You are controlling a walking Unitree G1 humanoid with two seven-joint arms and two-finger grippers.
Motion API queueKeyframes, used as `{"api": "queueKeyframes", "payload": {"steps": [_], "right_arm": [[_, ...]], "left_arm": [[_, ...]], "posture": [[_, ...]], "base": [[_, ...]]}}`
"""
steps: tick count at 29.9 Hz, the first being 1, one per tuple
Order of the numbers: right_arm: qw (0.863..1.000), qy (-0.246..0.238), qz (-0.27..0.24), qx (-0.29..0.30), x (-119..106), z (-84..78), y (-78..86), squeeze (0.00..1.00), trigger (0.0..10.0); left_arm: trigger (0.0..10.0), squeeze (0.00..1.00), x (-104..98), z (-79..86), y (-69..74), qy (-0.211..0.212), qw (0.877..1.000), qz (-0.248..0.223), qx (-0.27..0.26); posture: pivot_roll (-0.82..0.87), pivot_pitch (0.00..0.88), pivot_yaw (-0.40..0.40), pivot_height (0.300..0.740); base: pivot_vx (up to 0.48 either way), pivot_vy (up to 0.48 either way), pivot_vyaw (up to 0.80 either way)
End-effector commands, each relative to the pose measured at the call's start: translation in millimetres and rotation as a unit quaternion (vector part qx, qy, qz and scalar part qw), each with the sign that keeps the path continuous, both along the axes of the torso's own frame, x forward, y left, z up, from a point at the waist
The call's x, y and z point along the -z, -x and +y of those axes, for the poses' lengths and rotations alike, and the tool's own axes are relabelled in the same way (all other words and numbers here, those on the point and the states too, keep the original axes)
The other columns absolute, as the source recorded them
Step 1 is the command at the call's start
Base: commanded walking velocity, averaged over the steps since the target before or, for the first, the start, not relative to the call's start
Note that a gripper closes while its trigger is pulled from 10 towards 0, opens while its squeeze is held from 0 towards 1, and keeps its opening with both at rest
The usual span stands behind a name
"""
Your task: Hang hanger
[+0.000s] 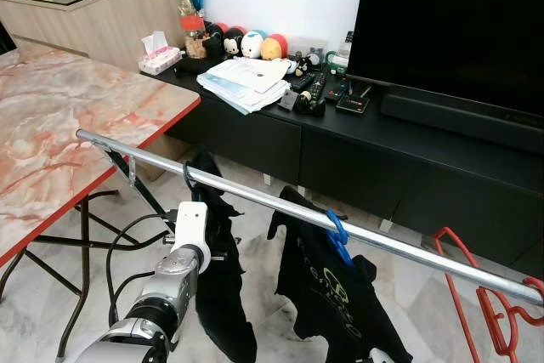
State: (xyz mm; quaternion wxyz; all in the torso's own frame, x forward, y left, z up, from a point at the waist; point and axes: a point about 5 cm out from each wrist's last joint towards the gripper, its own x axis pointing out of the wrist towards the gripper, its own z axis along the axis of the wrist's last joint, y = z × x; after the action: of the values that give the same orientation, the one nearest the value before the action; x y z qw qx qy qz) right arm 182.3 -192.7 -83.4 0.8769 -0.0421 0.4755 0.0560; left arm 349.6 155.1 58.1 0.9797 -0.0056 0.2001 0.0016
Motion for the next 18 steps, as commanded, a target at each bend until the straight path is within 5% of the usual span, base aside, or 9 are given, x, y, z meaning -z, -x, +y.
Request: {"api": "queueKeyframes", "payload": {"steps": [1, 18], "right_arm": [[1.000, -0.006, -0.002, -0.001, -0.1, 3.7, -1.2, 0.00, 10.0], [1.000, -0.006, -0.002, 0.000, -0.1, 3.9, -1.2, 0.00, 10.0]], "left_arm": [[0.0, 0.00, 3.1, 1.0, 1.5, -0.011, 1.000, 0.009, -0.001], [0.0, 0.00, -4.7, 2.8, 1.1, -0.039, 0.998, -0.038, 0.016]], "posture": [[-0.07, 0.051, 0.083, 0.740], [-0.06, 0.066, 0.083, 0.740]], "base": [[0.000, 0.000, 0.00], [0.000, 0.000, 0.00]]}}
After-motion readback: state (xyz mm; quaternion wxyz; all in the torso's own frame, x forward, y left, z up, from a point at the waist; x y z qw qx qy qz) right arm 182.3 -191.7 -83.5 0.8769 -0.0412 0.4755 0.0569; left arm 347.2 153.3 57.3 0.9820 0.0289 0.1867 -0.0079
